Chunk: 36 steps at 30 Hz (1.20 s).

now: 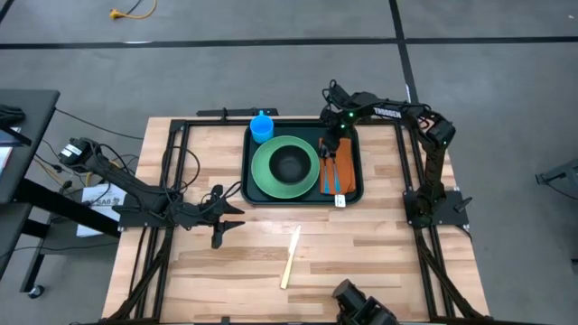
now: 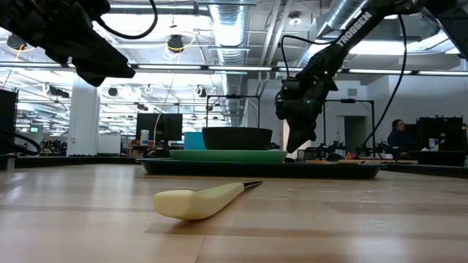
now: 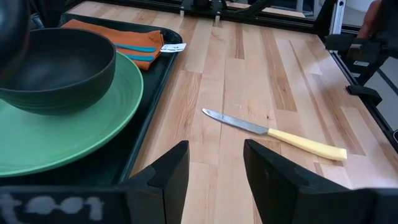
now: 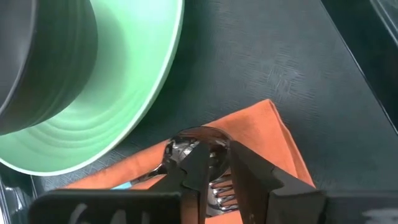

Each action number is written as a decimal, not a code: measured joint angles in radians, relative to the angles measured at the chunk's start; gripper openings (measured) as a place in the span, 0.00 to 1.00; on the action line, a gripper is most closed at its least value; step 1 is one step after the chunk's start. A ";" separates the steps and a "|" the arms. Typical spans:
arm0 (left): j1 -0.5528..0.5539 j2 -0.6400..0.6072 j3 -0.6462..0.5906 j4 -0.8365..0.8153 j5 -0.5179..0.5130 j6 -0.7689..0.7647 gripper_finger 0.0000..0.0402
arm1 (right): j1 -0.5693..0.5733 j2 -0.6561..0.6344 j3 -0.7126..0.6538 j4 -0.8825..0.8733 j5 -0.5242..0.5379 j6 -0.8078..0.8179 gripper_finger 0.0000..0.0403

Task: Set up tray
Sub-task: Put the yellow table knife beside the blue fork on the brown table napkin on the black serving tray

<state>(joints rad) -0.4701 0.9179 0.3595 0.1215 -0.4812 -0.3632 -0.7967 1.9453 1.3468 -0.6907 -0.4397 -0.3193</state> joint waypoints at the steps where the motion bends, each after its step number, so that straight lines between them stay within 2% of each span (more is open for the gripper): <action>1: 0.000 0.000 0.000 0.000 0.000 0.000 0.35 | 0.000 0.000 0.000 0.000 0.000 -0.001 0.14; 8: 0.000 0.000 0.000 0.000 0.000 0.000 0.35 | 0.000 -0.055 0.000 -0.009 0.003 0.003 0.14; 13: 0.000 0.000 0.000 0.000 0.000 0.005 0.35 | 0.012 -0.168 0.000 -0.025 0.082 0.055 0.14; 18: 0.000 0.000 0.000 -0.006 -0.002 0.049 0.35 | 0.072 -0.292 0.000 -0.079 0.104 0.117 0.14; 26: 0.000 0.000 0.000 0.000 -0.001 0.032 0.35 | 0.327 -0.419 0.000 -0.161 0.124 0.259 0.14; 36: 0.000 0.000 0.000 0.012 0.006 -0.062 0.35 | 0.763 -0.441 0.000 -0.162 0.473 0.428 0.14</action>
<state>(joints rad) -0.4698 0.9180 0.3595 0.1333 -0.4751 -0.4248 -0.0341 1.5048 1.3468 -0.8528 0.0330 0.1083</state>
